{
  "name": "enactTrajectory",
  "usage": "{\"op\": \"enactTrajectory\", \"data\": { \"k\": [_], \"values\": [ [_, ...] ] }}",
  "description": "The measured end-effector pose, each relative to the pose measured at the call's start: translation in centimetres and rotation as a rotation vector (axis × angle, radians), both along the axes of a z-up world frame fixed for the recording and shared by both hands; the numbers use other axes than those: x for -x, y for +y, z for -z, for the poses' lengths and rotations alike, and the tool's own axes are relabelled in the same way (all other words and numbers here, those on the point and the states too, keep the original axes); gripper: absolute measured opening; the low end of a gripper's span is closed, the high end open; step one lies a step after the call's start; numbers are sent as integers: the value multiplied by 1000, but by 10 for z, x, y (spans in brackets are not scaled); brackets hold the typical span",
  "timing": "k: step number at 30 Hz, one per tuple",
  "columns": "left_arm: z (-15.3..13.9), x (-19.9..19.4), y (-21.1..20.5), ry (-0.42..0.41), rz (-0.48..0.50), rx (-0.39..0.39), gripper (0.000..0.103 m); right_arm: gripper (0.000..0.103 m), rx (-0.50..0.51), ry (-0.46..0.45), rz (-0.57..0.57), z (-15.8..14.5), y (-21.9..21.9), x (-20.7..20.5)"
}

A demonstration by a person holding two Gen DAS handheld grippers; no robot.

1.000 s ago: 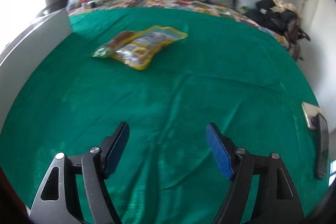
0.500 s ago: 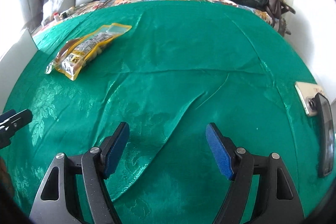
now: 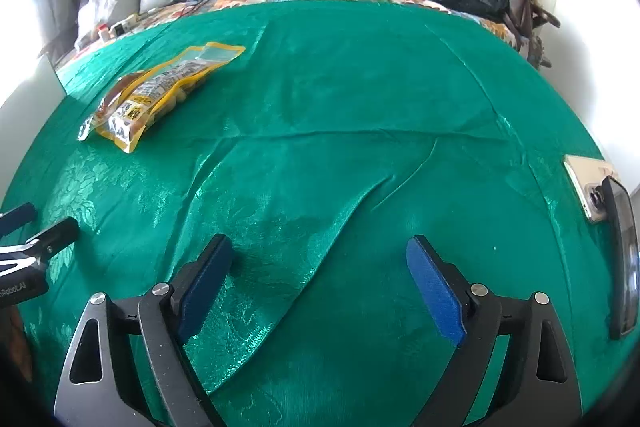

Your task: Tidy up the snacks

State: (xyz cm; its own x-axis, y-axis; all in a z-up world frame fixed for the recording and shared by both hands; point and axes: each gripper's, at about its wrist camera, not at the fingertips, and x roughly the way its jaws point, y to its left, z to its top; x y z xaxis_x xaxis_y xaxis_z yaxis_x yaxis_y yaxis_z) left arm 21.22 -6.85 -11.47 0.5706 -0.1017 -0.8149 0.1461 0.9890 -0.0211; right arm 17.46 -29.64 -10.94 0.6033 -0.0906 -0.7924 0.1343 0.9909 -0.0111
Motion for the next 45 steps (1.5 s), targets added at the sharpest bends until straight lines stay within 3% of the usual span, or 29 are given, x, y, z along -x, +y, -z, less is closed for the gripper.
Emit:
{"op": "enactTrajectory", "data": {
  "k": [13,16,20,23,26,30,35,37,38,39,41,42,45],
  "values": [
    [0,0,0,0,0,1,103,94,-2,1,-2,0,1,0],
    [-1,-1,0,29,41,9,103,94,-3,1,-3,0,1,0],
    [-26,-16,17,-5,27,107,102,95,-2,1,-3,0,2,0],
    [-51,-55,25,-36,-4,163,102,95,-1,3,-4,1,4,0],
    [-59,-102,15,-22,19,127,101,96,-2,3,-5,2,6,0],
    [-43,-155,-5,50,56,30,96,96,-2,3,-5,2,6,-1],
    [-9,-175,-17,119,93,-13,94,96,-1,3,-5,1,5,0],
    [-10,-166,-20,82,131,-14,80,96,-2,3,-5,1,5,0],
    [-13,-163,-21,66,156,-16,58,96,-2,3,-6,1,5,0],
    [-16,-160,-23,64,175,-26,45,96,-2,4,-7,2,6,-1],
    [-20,-156,-20,78,177,-29,31,97,-1,5,-8,2,8,-1],
    [-20,-149,-17,85,173,-29,27,97,-1,5,-8,2,9,-1],
    [-21,-124,4,97,132,17,27,97,-1,5,-9,2,9,-1]
  ]
}}
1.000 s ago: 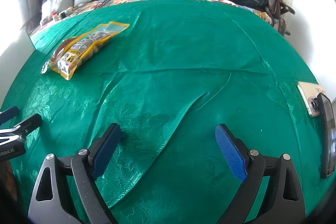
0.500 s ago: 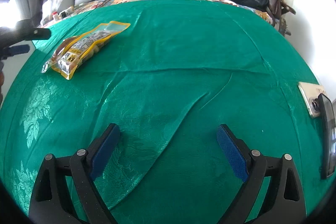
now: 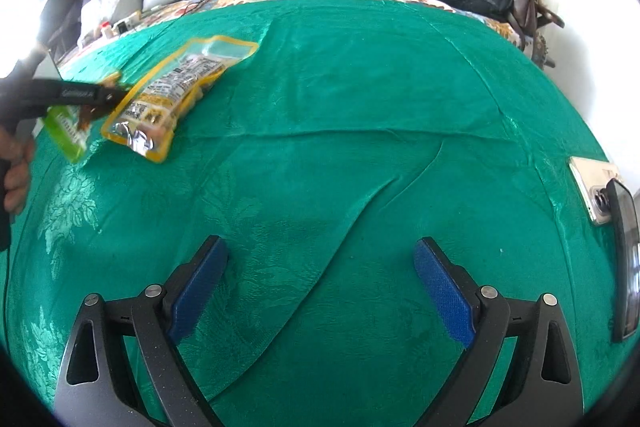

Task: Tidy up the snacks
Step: 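Lower the left tool onto the green fish snack packet and grasp it, then move the right tool to the yellow-bordered peanut packet and grasp it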

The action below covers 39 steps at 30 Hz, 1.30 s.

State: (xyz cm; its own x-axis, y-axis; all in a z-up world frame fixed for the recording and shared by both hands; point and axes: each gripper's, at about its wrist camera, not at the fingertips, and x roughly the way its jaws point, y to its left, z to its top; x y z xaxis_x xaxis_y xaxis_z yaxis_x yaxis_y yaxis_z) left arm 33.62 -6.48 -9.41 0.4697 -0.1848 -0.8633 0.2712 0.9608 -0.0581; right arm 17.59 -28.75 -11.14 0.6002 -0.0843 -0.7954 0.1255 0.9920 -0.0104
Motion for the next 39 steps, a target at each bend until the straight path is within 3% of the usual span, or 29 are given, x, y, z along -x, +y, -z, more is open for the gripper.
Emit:
{"op": "enactTrajectory", "data": {
  "k": [4,10,11,13,14,17,18,22,39],
  "values": [
    [2,53,33,18,-59,54,27,97,0,0,0,0,0,0],
    [4,110,77,-2,-96,52,28,97,0,0,-1,0,-1,0],
    [4,113,82,-10,-105,56,34,97,0,0,-1,0,0,0],
    [6,113,88,-15,-121,54,65,97,0,0,-1,0,-1,0],
    [8,112,89,-11,-149,14,91,97,0,0,-1,0,-1,0],
    [18,110,91,-30,-171,-61,100,97,0,0,-1,-1,-2,0],
    [19,111,94,-52,-179,-49,103,97,-1,0,-1,0,-1,0],
    [22,113,99,-99,-210,-36,103,97,0,0,-2,-1,-2,0],
    [23,111,100,-98,-212,-30,103,97,-1,1,-2,-1,-2,0]
  ]
}}
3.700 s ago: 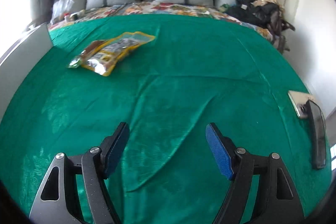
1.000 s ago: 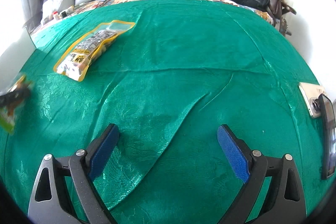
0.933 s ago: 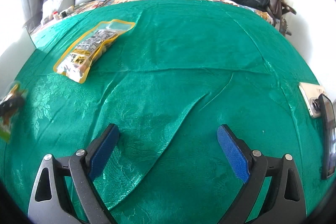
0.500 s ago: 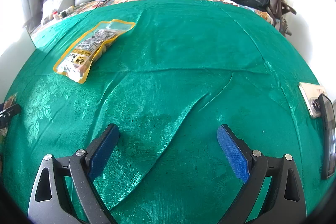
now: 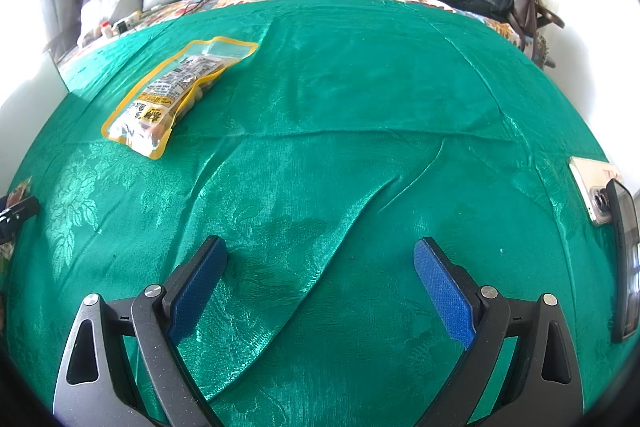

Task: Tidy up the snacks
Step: 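Move the right tool to the yellow-bordered peanut packet and grasp it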

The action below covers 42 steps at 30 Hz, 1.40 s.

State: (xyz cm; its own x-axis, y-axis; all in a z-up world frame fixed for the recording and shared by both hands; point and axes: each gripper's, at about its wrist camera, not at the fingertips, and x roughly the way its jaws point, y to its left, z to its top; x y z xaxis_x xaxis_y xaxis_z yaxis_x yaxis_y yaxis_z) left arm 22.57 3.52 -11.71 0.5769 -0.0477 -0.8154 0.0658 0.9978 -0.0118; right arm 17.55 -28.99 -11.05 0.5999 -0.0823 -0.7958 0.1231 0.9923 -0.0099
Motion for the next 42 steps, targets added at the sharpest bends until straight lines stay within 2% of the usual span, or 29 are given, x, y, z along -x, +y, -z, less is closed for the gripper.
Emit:
{"op": "enactTrajectory", "data": {
  "k": [13,15,18,21,23,27,30,32,33,34,38,42],
  "values": [
    [0,0,0,-1,-4,-1,103,97,-10,13,9,1,0,-1],
    [0,0,0,-1,-4,-1,103,96,-100,23,71,-6,-3,-7],
    [0,0,0,-1,-3,-1,103,96,-258,-20,80,-24,5,-31],
    [0,0,0,-1,-3,-1,103,95,-371,35,66,-26,23,-84],
    [0,0,0,-1,-3,-1,103,95,-397,88,76,-21,37,-118],
    [0,0,0,-1,-4,-1,103,95,-317,171,78,-11,74,-166],
    [0,0,0,-1,-4,-1,103,96,-143,222,21,-3,106,-181],
    [0,0,0,-1,-4,-1,103,90,-57,219,-19,-2,112,-178],
    [0,0,0,-1,-4,-1,103,83,-67,191,-14,-4,107,-172],
    [0,0,0,-1,-4,-1,103,66,-93,161,0,-6,98,-163],
    [0,0,0,-1,-4,-2,103,64,-165,168,-24,-15,70,-130],
    [0,1,0,-1,-6,-4,103,64,-120,121,-155,-32,63,-63]
  ]
}}
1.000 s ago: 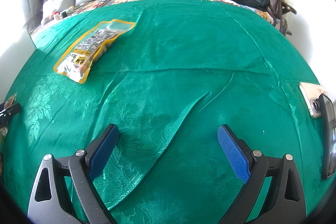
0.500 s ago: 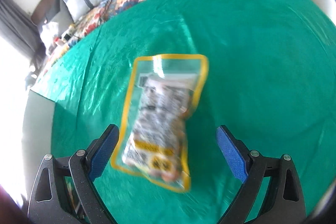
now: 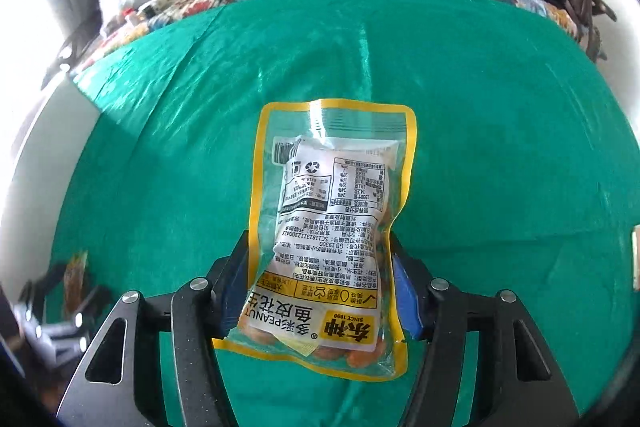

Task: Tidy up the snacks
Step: 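Move the right tool to the yellow-bordered peanut packet and grasp it, then carry both packets over the white box and open both tools to drop them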

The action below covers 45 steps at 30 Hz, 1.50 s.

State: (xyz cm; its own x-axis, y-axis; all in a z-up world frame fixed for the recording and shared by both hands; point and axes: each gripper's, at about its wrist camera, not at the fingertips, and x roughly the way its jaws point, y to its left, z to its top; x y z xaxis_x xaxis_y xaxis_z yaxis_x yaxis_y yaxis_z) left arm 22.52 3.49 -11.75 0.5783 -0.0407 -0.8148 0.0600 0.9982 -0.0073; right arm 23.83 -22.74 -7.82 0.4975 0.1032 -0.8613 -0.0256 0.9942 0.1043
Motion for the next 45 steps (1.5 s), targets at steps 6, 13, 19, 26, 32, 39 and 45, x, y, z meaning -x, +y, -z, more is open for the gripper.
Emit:
{"op": "enactTrajectory", "data": {
  "k": [6,13,19,26,32,39,45],
  "values": [
    [0,0,0,0,-1,-1,103,64,76,-138,-79,12,8,77],
    [0,0,0,0,-1,-1,103,81,52,-156,-45,37,6,81],
    [0,0,0,-1,-1,-2,103,92,100,-132,-68,40,10,81],
    [0,0,-1,-1,-1,-2,103,92,106,-132,-68,42,10,83],
    [0,0,0,-2,-3,-6,103,93,105,-132,-67,42,10,83],
    [-12,-10,-2,120,68,-16,52,80,62,37,-27,30,6,62],
    [-44,21,36,91,87,200,27,59,-123,-45,45,-7,-16,99]
  ]
}}
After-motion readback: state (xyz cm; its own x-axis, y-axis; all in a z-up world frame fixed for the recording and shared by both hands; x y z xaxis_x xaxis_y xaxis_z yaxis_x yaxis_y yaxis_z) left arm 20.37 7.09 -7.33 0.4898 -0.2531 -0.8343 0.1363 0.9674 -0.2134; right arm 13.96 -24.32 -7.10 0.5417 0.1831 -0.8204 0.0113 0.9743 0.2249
